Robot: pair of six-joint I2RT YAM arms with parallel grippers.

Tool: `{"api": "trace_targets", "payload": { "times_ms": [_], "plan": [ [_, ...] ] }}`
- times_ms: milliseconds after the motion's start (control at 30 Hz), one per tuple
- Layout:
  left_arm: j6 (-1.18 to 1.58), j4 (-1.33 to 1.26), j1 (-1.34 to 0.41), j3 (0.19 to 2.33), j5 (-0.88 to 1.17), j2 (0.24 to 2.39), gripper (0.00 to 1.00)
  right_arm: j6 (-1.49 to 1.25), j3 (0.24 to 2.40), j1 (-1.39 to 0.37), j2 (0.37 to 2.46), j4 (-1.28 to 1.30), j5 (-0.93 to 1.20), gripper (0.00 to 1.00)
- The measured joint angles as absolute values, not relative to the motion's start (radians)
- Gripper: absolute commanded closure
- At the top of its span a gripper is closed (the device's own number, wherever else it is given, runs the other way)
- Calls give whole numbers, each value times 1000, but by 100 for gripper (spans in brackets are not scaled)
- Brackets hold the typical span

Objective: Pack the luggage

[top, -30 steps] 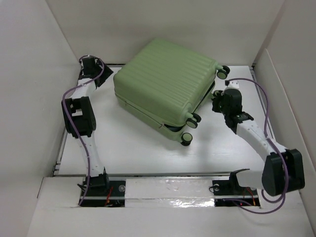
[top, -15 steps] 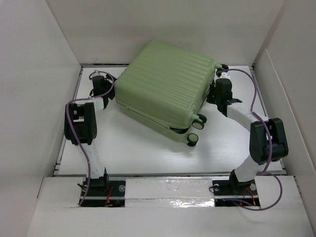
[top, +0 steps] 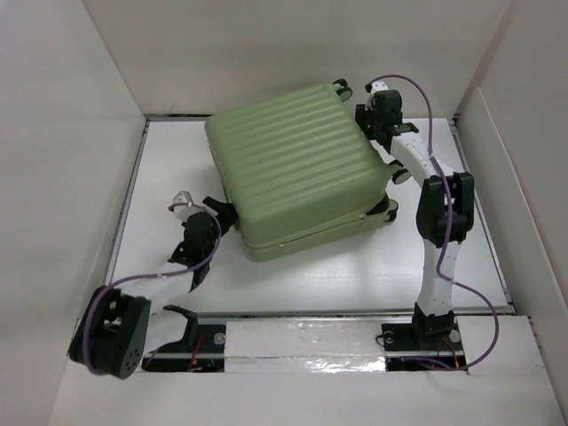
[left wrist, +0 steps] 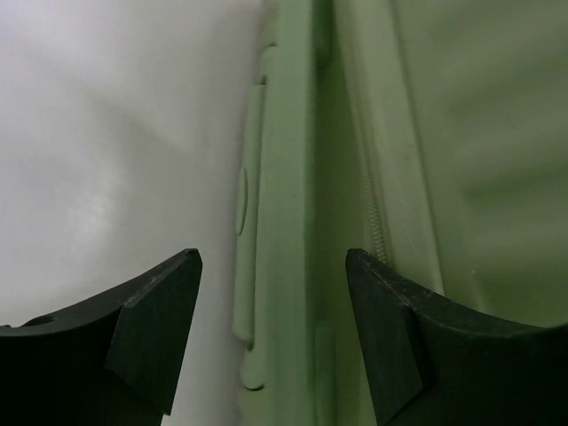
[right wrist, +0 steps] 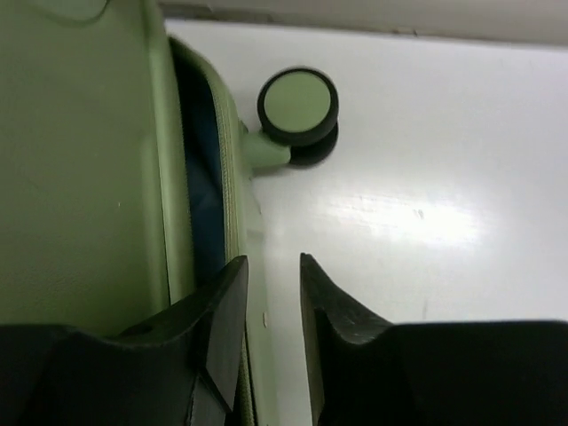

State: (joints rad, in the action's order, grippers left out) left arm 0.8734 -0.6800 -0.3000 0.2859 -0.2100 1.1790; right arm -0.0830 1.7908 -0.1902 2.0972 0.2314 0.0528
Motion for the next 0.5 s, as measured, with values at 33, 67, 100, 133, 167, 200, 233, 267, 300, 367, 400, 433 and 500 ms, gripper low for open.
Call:
{"api": "trace_targets", "payload": {
  "times_ms": [33, 67, 100, 133, 167, 200, 233, 267, 300, 367, 400, 433, 500],
  "plan": [
    [865, -659, -346, 265, -247, 1135, 36, -77, 1853, -188, 2133, 251, 76, 51],
    [862, -637, -388, 242, -270, 1089, 36, -66, 1912, -188, 2162, 269, 89, 46],
    [855, -613, -427, 220, -282, 1041, 36, -57, 1955, -185, 2181, 276, 99, 36],
    [853, -586, -462, 199, -289, 993, 38, -53, 1983, -181, 2189, 283, 106, 33],
    [852, -561, -490, 176, -290, 944, 38, -55, 2002, -174, 2191, 287, 115, 29],
    [850, -534, -514, 155, -288, 891, 38, -60, 2018, -167, 2188, 292, 131, 22],
    [850, -504, -535, 136, -288, 839, 38, -63, 2036, -161, 2186, 299, 147, 20],
    [849, -474, -552, 122, -286, 789, 38, -73, 2063, -154, 2185, 312, 173, 18],
    [848, -448, -564, 112, -280, 748, 38, -88, 2090, -148, 2184, 328, 212, 14],
    [839, -394, -587, 107, -270, 682, 38, -106, 2175, -149, 2184, 382, 305, 12],
    [832, -375, -592, 107, -267, 663, 38, -113, 2210, -149, 2182, 397, 342, 10],
    [826, -364, -595, 107, -265, 654, 38, -115, 2231, -150, 2169, 404, 377, 10],
    [815, -349, -602, 115, -256, 660, 38, -121, 2206, -147, 2110, 400, 434, 12]
  ]
}}
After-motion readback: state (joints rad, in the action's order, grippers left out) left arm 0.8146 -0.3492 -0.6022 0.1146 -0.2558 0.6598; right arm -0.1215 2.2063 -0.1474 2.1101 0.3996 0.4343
